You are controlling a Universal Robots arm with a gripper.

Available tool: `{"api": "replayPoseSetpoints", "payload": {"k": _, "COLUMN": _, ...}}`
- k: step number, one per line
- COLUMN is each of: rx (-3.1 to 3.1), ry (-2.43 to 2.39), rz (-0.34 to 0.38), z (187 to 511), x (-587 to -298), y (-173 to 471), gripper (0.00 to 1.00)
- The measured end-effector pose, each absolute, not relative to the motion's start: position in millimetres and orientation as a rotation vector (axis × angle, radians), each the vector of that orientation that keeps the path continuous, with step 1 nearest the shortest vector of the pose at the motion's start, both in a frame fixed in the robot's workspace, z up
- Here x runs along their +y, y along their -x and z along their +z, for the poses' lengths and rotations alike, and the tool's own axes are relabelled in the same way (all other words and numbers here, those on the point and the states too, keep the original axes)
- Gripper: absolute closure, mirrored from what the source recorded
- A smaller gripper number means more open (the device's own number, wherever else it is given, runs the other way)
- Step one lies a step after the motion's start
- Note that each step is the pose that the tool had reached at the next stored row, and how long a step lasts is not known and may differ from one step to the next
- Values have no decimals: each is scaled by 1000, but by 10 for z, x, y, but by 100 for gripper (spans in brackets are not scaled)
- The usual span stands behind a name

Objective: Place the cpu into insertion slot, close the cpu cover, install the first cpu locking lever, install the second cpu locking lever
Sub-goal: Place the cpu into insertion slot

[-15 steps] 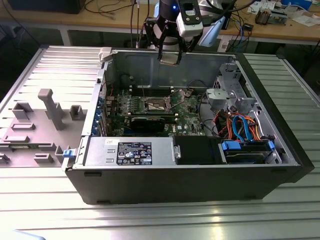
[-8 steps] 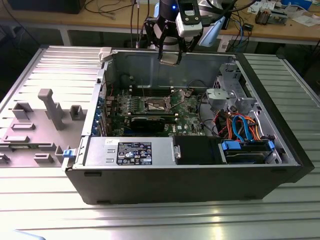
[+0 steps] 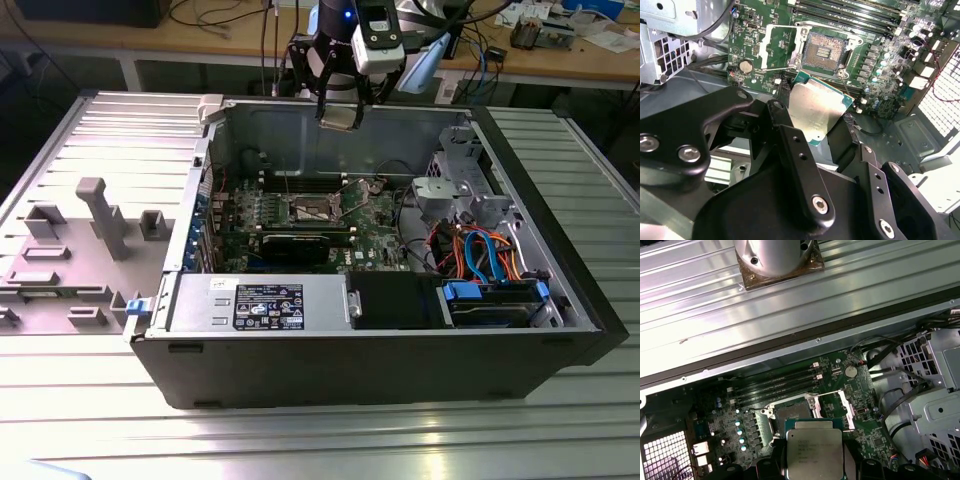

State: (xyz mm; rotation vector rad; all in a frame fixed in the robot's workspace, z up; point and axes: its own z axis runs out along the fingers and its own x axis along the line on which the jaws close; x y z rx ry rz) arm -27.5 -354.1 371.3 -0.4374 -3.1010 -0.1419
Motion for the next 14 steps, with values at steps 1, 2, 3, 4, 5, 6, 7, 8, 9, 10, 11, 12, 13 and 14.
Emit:
{"api": "replayPoseSetpoints", "payload": {"k": 1, "rx": -3101, "ry": 438, "rz": -142, "z": 3713, "x": -3541, "y": 275, "gripper": 45}}
{"api": "replayPoseSetpoints", "payload": {"k": 2, "rx": -3101, "ry": 440, "rz": -142, "z": 3713, "x": -3541, "y": 275, "gripper": 45}}
{"api": "replayPoseSetpoints", "payload": {"k": 3, "rx": -3100, "ry": 445, "rz": -142, "z": 3713, "x": -3541, "y": 274, "gripper": 45}}
{"api": "replayPoseSetpoints", "payload": {"k": 4, "rx": -3098, "ry": 462, "rz": -142, "z": 3713, "x": -3541, "y": 274, "gripper": 45}}
{"api": "replayPoseSetpoints", "payload": {"k": 5, "rx": -3096, "ry": 478, "rz": -142, "z": 3713, "x": -3541, "y": 274, "gripper": 45}}
{"api": "replayPoseSetpoints", "payload": {"k": 6, "rx": -3095, "ry": 490, "rz": -142, "z": 3712, "x": -3541, "y": 275, "gripper": 45}}
{"api": "replayPoseSetpoints", "payload": {"k": 7, "rx": -3092, "ry": 508, "rz": -142, "z": 3712, "x": -3541, "y": 274, "gripper": 45}}
{"api": "replayPoseSetpoints", "payload": {"k": 8, "rx": -3091, "ry": 520, "rz": -142, "z": 3712, "x": -3541, "y": 274, "gripper": 45}}
{"api": "replayPoseSetpoints", "payload": {"k": 9, "rx": -3089, "ry": 529, "rz": -142, "z": 3712, "x": -3541, "y": 274, "gripper": 45}}
{"api": "replayPoseSetpoints", "payload": {"k": 10, "rx": -3089, "ry": 530, "rz": -142, "z": 3712, "x": -3541, "y": 274, "gripper": 45}}
{"api": "replayPoseSetpoints", "payload": {"k": 11, "rx": -3089, "ry": 531, "rz": -142, "z": 3712, "x": -3541, "y": 275, "gripper": 45}}
{"api": "replayPoseSetpoints", "payload": {"k": 12, "rx": -3089, "ry": 531, "rz": -142, "z": 3712, "x": -3541, "y": 275, "gripper": 45}}
{"api": "replayPoseSetpoints", "payload": {"k": 13, "rx": -3089, "ry": 531, "rz": -142, "z": 3712, "x": -3541, "y": 275, "gripper": 45}}
{"api": "replayPoseSetpoints", "payload": {"k": 14, "rx": -3089, "ry": 531, "rz": -142, "z": 3712, "x": -3541, "y": 276, "gripper": 45}}
